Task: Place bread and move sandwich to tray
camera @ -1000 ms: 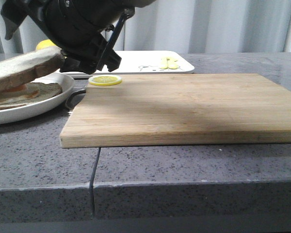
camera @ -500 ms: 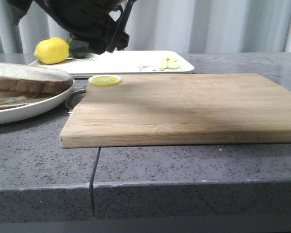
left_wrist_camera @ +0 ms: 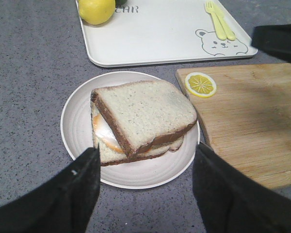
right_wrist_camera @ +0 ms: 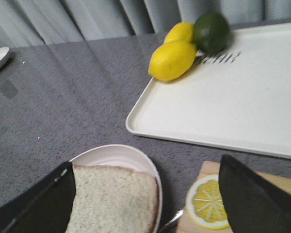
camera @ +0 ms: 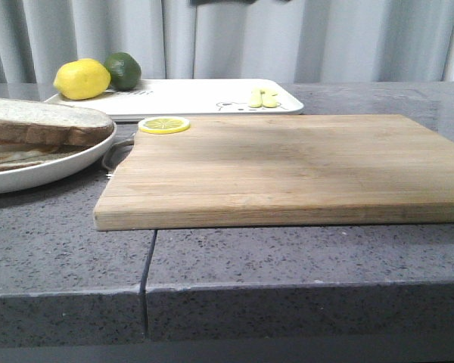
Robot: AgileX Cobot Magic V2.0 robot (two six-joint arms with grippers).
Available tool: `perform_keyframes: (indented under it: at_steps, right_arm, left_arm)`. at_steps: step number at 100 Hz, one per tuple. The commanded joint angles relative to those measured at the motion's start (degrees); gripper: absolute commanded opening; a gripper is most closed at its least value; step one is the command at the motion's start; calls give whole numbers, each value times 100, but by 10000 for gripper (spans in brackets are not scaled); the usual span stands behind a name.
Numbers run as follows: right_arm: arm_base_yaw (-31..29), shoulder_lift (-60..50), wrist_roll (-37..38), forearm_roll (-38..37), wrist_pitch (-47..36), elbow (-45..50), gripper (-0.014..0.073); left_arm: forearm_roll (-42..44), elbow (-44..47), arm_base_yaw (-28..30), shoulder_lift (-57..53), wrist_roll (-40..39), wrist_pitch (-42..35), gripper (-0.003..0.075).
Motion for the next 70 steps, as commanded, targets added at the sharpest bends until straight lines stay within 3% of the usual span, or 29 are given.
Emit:
perform_keyframes:
  at_steps: [1,34,70]
  right_arm:
    - [-225,-822,200,-570,-278,276,604]
    - [-1374,-2903,1863,-3325,-138,1824,604]
    - [-3325,-4667,3420,-6238,1422,2553,604]
  left_arm:
    - [-147,-195,12,39,12,-411,385]
    - [-147,-195,12,39,12,-411,386]
    - [-147,-195,12,39,12,-411,385]
